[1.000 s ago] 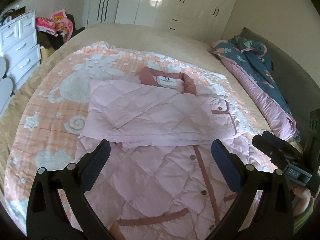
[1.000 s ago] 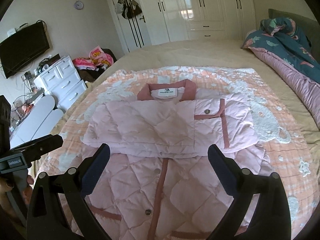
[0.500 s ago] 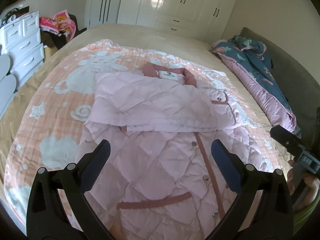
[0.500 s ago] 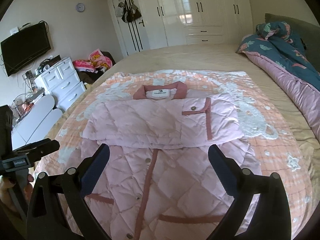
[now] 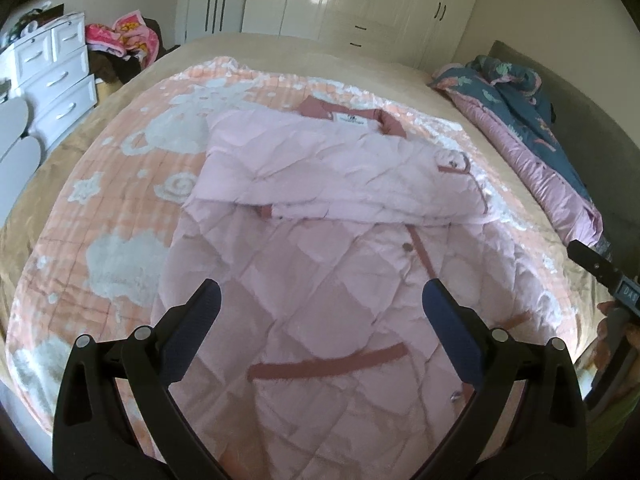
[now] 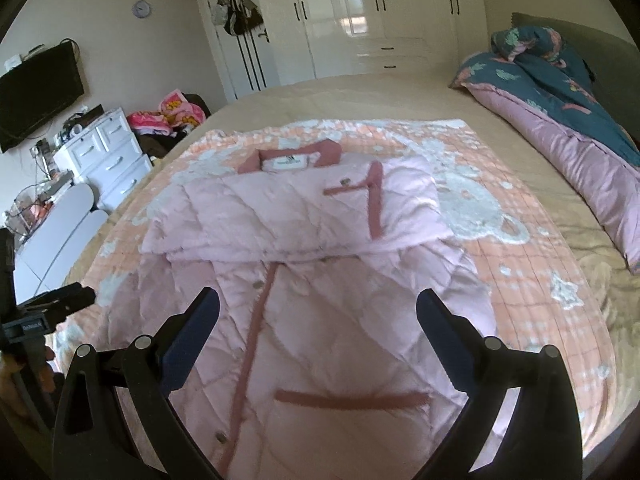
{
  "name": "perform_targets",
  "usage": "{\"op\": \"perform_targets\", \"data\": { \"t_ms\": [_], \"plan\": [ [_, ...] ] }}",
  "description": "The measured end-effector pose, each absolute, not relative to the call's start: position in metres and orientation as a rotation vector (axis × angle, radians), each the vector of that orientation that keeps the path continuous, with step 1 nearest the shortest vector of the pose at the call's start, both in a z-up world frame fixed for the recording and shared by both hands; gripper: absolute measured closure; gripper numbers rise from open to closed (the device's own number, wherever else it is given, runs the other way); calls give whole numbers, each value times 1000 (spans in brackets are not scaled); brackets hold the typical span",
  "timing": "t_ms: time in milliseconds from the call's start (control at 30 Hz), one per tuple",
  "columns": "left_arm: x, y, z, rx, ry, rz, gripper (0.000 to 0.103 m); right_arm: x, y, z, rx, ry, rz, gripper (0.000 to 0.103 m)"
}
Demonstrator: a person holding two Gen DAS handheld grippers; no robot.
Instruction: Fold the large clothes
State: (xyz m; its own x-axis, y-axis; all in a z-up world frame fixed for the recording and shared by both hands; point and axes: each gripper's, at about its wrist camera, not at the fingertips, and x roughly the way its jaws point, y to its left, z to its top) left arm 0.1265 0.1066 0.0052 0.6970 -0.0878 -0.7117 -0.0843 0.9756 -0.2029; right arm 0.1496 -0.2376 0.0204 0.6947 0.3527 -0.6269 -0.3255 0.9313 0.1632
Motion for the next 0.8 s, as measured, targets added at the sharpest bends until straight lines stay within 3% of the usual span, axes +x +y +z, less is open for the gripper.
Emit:
{"op": "perform_targets", "data": {
  "t_ms": [800],
  "plan": [
    [67,133,-43,-205,885,86,8,117,-310,-31,54,800,308,5]
  ]
}}
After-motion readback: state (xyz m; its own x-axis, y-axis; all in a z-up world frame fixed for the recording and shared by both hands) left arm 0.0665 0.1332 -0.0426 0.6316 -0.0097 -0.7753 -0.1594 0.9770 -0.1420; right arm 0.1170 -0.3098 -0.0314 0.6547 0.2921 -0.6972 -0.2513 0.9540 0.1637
